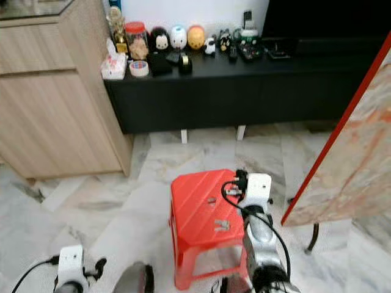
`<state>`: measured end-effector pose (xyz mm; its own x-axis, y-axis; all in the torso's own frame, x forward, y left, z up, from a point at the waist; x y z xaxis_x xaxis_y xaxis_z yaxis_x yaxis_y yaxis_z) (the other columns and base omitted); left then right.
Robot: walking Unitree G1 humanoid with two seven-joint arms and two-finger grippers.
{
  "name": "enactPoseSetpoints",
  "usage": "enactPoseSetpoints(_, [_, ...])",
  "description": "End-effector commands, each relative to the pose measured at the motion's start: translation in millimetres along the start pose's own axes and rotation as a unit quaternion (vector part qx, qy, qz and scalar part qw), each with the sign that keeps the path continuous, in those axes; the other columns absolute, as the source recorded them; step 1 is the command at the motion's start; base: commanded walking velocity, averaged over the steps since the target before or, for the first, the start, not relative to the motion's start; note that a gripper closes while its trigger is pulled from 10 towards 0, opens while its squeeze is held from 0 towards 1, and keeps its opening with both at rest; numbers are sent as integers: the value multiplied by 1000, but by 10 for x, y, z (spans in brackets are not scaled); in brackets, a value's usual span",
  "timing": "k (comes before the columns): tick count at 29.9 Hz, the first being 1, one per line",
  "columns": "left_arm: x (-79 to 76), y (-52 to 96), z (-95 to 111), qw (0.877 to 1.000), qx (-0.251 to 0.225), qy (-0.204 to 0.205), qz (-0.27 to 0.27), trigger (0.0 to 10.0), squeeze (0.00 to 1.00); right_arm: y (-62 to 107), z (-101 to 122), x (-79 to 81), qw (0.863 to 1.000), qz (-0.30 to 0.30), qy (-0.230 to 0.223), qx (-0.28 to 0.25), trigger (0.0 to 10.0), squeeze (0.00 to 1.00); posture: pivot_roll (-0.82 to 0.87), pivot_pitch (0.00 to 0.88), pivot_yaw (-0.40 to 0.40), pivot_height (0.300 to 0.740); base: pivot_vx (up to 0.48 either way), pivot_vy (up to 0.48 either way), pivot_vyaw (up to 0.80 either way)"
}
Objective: Hang keys on a hook
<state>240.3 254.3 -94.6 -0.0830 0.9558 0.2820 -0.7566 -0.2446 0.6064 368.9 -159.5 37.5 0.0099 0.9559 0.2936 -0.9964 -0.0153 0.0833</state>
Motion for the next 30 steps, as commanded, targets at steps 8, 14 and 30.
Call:
enactPoseSetpoints(8, [-17,128,-459,996,85,-4,-2,10000,0,33,-14,-11,1000,1,-1,-1,10000,0,38,0,-8,740,0,0,0])
enactPoseSetpoints(14, [-64,162,-553,994,104,-17,-12,10000,0,59,-14,-15,1000,-4,-12,-9,10000,0,39,0,-7,740,0,0,0])
enactPoseSetpoints(30, [-123,160,-545,994,103,-16,-27,10000,0,82,-109,50,1000,-4,-14,6,10000,0,38,0,13,740,0,0,0])
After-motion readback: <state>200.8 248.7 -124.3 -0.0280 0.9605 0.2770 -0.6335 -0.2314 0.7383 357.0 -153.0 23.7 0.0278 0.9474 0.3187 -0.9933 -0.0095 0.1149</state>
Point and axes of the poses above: a point about 5 cm out from each wrist's last joint towards the gripper, its own y axis pointing back from the gripper into the wrist, its own z axis along the axis of the wrist's last joint, x = y × z, the point moved 6 cm from there along -y, pointing out of the wrist towards the gripper, and after that the axes turned 13 degrees about -y, right-handed, at the moved point
